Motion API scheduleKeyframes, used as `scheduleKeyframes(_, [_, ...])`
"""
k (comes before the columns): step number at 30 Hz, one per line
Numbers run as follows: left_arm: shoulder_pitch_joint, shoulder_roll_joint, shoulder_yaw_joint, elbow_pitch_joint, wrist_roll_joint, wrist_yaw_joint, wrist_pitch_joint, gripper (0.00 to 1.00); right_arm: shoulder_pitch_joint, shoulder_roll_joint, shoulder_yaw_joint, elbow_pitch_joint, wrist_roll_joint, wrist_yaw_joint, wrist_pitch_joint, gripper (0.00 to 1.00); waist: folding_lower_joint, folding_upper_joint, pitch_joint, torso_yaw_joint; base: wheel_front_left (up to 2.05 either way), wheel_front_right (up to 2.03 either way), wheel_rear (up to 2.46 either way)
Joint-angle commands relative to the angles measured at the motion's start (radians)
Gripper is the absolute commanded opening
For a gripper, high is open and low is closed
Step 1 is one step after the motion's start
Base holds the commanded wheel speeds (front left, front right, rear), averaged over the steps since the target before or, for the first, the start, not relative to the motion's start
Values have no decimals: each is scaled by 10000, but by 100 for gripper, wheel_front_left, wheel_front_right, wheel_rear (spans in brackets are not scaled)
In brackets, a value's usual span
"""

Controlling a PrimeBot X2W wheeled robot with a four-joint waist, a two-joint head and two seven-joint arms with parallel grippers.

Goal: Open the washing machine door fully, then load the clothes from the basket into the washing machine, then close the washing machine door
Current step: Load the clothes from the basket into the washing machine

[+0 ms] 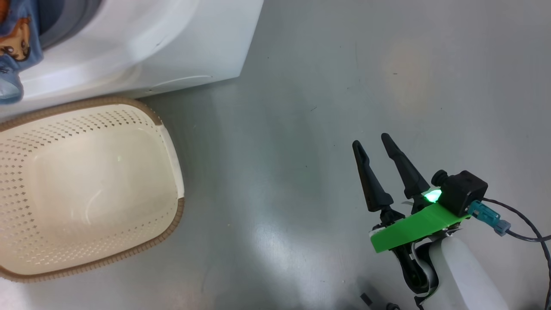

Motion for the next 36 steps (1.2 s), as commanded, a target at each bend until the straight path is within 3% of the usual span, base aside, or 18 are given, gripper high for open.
scheduleKeyframes(1, [-171,535,182,-174,-99,-24,186,100,67,59,261,-162,76,16,-57,100,-1,-1,15,-11,0,0,0])
scheduleKeyframes(16, [-616,643,-309,472,-518,-246,1245,100,15,60,365,-103,226,16,-57,100,-1,-1,73,-88,0,0,0])
scheduleKeyframes(27, [-1209,711,-297,1570,-654,224,1991,100,-11,60,521,-1,342,16,-57,100,-1,-1,78,-229,0,0,0])
scheduleKeyframes(28, [-1260,713,-302,1676,-651,258,2007,97,-15,60,530,10,347,16,-57,100,-1,-1,79,-244,0,0,0])
scheduleKeyframes(29, [-1299,727,-308,1769,-637,285,2006,77,-14,60,534,18,355,16,-57,100,-1,-1,77,-258,0,0,0])
scheduleKeyframes(30, [-1327,742,-332,1845,-621,285,1999,45,-10,60,539,23,361,16,-57,100,-1,-1,72,-271,0,0,0])
scheduleKeyframes(31, [-1355,734,-352,1910,-635,269,1980,3,-4,60,541,27,364,16,-57,100,-1,-1,66,-280,0,0,0])
scheduleKeyframes(36, [-1480,602,-431,1990,-725,127,1549,0,2,60,511,39,359,16,-57,100,-1,-1,30,-271,0,0,0])
